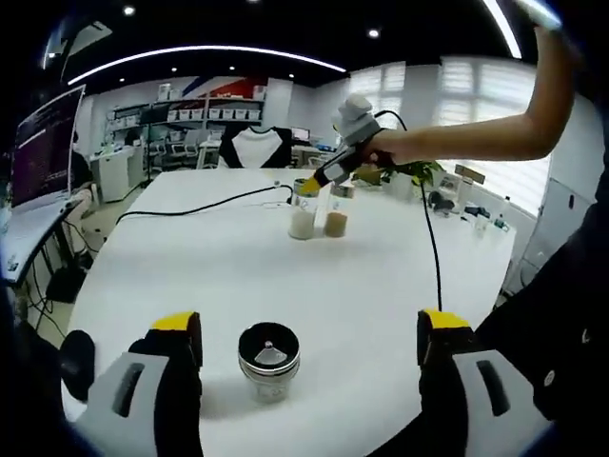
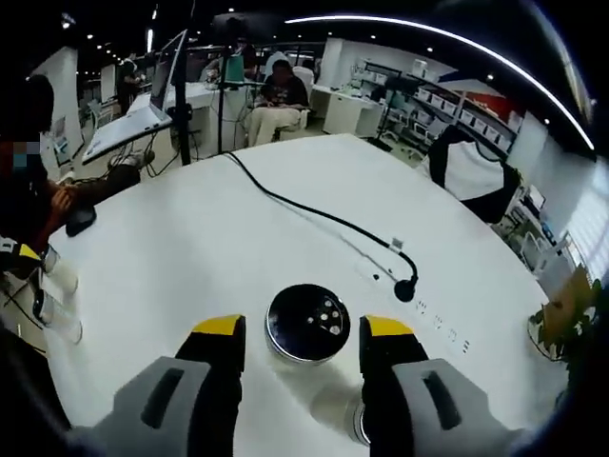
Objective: Rotate the seasoning bottle until the label or dispensing opening points toward the visible target arrow and the bottle remains upright within the marked orientation range
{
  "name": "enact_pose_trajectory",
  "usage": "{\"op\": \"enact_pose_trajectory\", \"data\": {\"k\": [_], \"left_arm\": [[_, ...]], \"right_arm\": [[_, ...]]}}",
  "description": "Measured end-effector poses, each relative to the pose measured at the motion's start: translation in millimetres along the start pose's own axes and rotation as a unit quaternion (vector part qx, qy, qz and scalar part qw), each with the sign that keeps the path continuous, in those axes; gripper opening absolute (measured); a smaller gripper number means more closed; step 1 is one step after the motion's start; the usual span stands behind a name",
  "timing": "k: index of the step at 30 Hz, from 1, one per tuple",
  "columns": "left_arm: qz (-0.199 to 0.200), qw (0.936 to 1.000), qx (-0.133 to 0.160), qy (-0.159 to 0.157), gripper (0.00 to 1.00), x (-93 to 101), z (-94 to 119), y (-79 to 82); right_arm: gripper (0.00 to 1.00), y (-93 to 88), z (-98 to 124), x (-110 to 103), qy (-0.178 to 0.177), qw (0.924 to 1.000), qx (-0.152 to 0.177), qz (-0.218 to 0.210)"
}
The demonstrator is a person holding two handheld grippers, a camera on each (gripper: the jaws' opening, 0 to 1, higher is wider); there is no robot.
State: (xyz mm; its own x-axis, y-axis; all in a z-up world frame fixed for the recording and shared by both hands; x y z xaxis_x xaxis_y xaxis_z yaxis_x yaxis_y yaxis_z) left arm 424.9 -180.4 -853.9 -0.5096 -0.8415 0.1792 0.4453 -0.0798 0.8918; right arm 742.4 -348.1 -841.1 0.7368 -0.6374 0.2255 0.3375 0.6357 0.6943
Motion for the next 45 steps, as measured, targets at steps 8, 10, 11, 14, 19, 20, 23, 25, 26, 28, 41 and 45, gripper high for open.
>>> {"op": "enact_pose_trajectory", "data": {"k": [8,10,11,14,19,20,23,25,26,28,41,45], "left_arm": [[0.004,1.0000,-0.004,-0.001,0.99,5.2,-3,0.1],[0.005,1.0000,-0.005,0.001,0.98,5.3,-3,-0.2],[0.007,1.0000,-0.005,0.001,0.98,5.3,-3,-0.4],[0.008,0.9999,-0.005,0.002,0.97,5.1,-2,-1.1],[0.008,0.9999,-0.009,0.002,0.97,4.1,-1,-4.0],[0.008,0.9999,-0.009,0.003,0.97,4.0,-1,-4.3],[0.007,0.9999,-0.008,0.001,0.96,4.4,0,-4.3],[0.006,0.9999,-0.010,-0.003,0.96,5.1,0,-4.6],[0.001,0.9999,-0.010,-0.003,0.96,5.4,0,-4.1],[-0.002,0.9999,-0.010,-0.004,0.96,5.7,0,-3.7],[-0.003,0.9997,-0.003,-0.023,0.95,10.8,4,-5.7],[-0.007,0.9996,-0.003,-0.029,0.94,13.5,6,-7.1]], "right_arm": [[0.46,4.6,-13,0,0.012,0.9999,-0.007,0.005],[0.45,4.2,-16,-1,0.014,0.9999,-0.008,0.006],[0.45,3.9,-17,-1,0.015,0.9998,-0.008,0.007],[0.39,4.3,-18,2,0.013,0.9998,-0.003,0.012],[0.39,4.4,-16,3,0.020,0.9997,0.006,0.008],[0.39,4.2,-16,2,0.021,0.9998,0.005,0.004],[0.38,3.8,-13,1,0.023,0.9997,0.009,0.002],[0.38,3.4,-12,0,0.023,0.9997,0.009,0.001],[0.38,2.4,-11,-1,0.024,0.9997,0.008,0.003],[0.38,0.9,-7,-6,0.028,0.9996,0.006,0.004],[0.38,-7.4,13,-35,0.036,0.9991,0.007,0.021],[0.38,-10.8,18,-42,0.036,0.9991,0.009,0.019]]}}
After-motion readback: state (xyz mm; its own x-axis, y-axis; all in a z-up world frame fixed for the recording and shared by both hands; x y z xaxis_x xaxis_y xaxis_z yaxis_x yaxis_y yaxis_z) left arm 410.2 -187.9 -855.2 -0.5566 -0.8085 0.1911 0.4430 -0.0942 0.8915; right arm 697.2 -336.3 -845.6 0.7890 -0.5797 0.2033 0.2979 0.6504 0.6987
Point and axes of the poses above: the point that each gripper's makers call its tool centre point, and the gripper's own axes: z roughly backward along the fingers, x roughly to its right, y roughly out of its top, the point moved 6 cm from there along z, roughly backward along the fingers, and after that the axes turned 5 degrees about -y, right-handed, at the moved point
